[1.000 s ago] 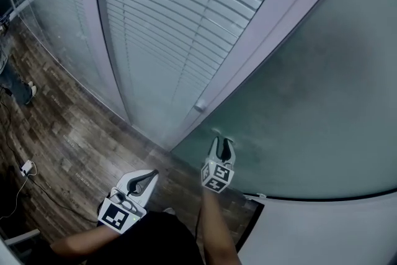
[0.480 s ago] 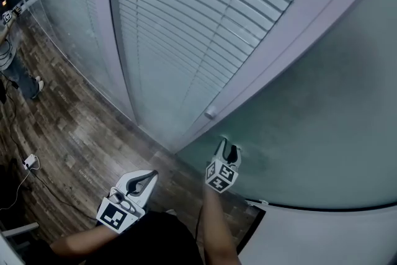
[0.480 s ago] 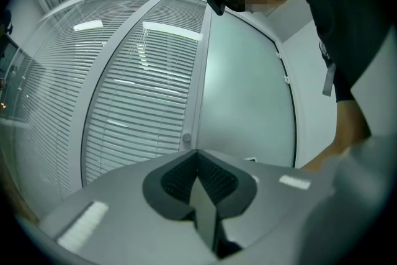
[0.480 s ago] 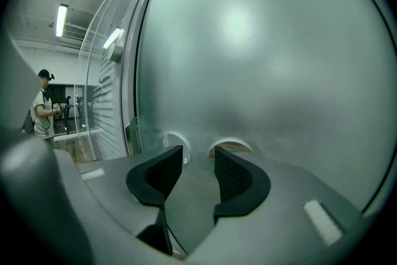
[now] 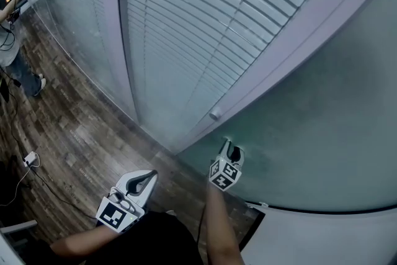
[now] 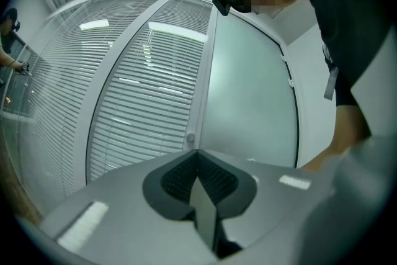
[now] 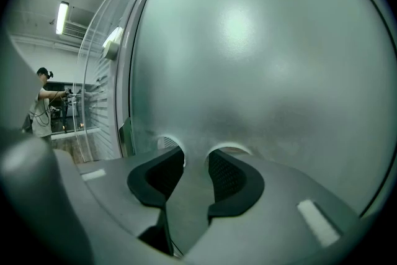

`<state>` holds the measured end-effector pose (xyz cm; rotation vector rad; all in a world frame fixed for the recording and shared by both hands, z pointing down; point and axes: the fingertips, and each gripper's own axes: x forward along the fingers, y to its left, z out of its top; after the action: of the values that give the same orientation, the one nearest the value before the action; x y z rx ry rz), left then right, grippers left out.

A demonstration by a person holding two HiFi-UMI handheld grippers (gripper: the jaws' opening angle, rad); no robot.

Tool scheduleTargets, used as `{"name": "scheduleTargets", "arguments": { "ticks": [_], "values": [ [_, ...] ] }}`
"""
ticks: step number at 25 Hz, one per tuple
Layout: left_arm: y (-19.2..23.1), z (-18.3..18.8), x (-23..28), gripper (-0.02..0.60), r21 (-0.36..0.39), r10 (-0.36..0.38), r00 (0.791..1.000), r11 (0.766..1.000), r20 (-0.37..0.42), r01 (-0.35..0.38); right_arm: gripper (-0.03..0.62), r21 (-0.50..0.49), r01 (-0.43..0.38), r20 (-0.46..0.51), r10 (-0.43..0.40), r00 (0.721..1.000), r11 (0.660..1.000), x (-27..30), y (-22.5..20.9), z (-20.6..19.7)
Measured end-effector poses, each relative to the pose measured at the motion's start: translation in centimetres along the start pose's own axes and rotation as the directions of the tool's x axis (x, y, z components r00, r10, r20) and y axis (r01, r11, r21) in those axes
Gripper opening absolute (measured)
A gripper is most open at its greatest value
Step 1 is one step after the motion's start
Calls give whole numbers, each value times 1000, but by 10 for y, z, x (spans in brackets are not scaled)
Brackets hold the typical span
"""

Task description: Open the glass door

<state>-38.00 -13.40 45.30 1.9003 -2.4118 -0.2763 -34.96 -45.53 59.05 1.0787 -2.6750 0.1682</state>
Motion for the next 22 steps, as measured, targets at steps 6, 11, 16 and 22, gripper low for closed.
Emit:
{"name": "scheduleTargets", "arguments": {
  "ticks": [6,11,16,22],
  "values": [
    [2,-6,-3,0,5,6,1000,1000,1,-6,124,1,-6,-4,6,1000,1000,1,0,-9],
    [4,-18,-1,0,2,2,1000,1000,-2,-2,123,9,-12,-13,12,1000,1000,6,-2,-26],
    [4,-19,-16,0,1,-7,1000,1000,-3,7,121,11,-7,-10,7,1000,1000,-10,1,-29],
    [-3,-2,-26,0,19,-53,998,998,37,52,120,-3,-12,-7,11,1000,1000,-37,3,-26]
  ]
}}
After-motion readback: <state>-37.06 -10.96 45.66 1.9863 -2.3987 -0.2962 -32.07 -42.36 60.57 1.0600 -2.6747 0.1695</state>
